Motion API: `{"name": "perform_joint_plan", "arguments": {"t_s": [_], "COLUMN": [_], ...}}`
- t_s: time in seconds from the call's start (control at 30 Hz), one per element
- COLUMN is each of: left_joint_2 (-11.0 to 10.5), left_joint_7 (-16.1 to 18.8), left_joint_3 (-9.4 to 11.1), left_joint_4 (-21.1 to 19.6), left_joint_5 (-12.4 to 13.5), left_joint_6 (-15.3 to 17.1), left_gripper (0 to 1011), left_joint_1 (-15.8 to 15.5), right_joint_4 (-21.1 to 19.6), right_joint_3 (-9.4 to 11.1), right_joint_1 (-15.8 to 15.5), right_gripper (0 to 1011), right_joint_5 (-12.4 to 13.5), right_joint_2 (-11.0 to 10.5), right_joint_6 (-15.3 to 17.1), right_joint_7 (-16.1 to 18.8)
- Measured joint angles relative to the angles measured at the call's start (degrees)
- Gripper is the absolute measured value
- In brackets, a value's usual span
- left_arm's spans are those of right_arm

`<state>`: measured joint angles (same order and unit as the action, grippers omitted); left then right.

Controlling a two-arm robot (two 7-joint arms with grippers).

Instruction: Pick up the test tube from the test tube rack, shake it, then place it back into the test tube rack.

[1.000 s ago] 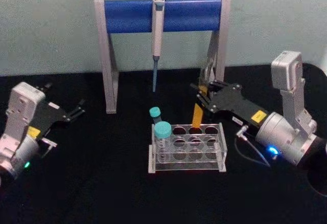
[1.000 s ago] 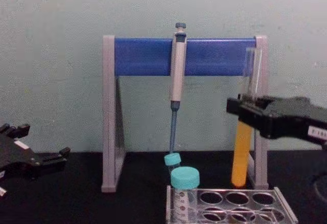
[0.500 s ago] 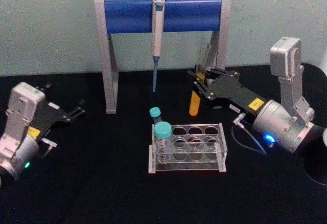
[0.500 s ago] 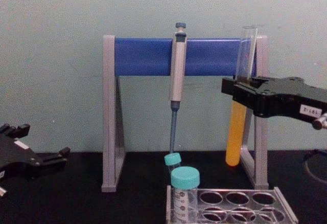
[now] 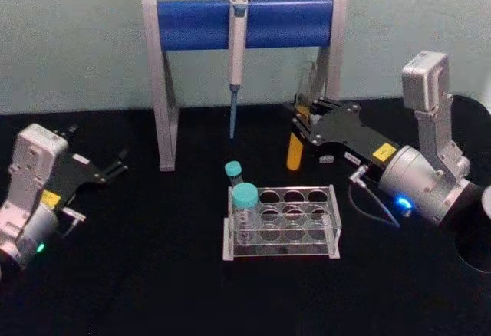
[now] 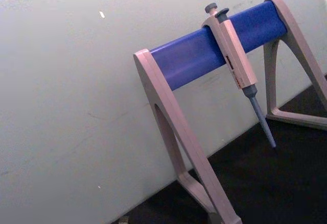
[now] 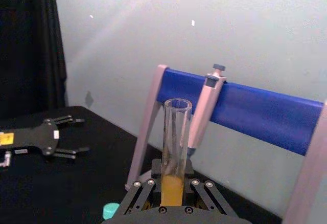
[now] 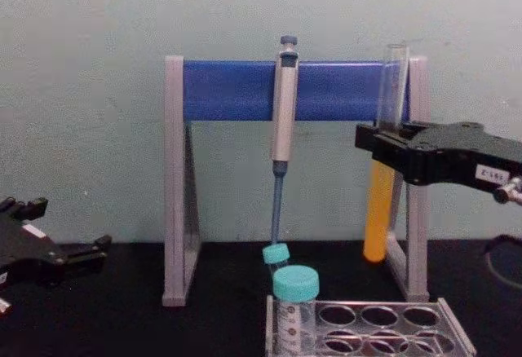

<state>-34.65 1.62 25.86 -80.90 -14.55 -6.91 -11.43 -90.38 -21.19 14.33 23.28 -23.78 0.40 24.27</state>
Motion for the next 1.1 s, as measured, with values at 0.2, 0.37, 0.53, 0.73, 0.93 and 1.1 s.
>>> {"name": "perform_joint_plan", "arguments": {"t_s": [0.2,0.37,0.53,0.73,0.93,1.1], "left_joint_2": [0.0,0.0,0.0,0.0,0.0,0.0], "left_joint_7": [0.0,0.0,0.0,0.0,0.0,0.0], "left_joint_3": [0.0,0.0,0.0,0.0,0.0,0.0], "left_joint_4": [0.0,0.0,0.0,0.0,0.0,0.0], "left_joint_5": [0.0,0.0,0.0,0.0,0.0,0.0], "left_joint_6": [0.0,0.0,0.0,0.0,0.0,0.0], "left_gripper": [1002,1001,1001,1001,1001,1001], "left_joint_1": [0.0,0.0,0.0,0.0,0.0,0.0], "right_joint_4": [-1.3,-3.6,-7.0,-9.8,-9.4,-7.0], "right_joint_3": [1.5,3.0,4.1,3.6,0.9,-1.0], "right_joint_1": [-1.5,-3.8,-7.0,-9.1,-7.3,-4.6], "right_gripper": [229,229,229,229,229,229], "right_joint_5": [-0.3,-0.3,0.2,1.7,3.3,3.7], "right_joint_2": [-1.2,-2.8,-5.0,-6.3,-5.5,-3.8], "right_joint_6": [0.4,1.1,2.2,3.5,4.0,3.5], "right_joint_7": [-1.1,-1.6,-1.3,0.8,3.2,3.6]}}
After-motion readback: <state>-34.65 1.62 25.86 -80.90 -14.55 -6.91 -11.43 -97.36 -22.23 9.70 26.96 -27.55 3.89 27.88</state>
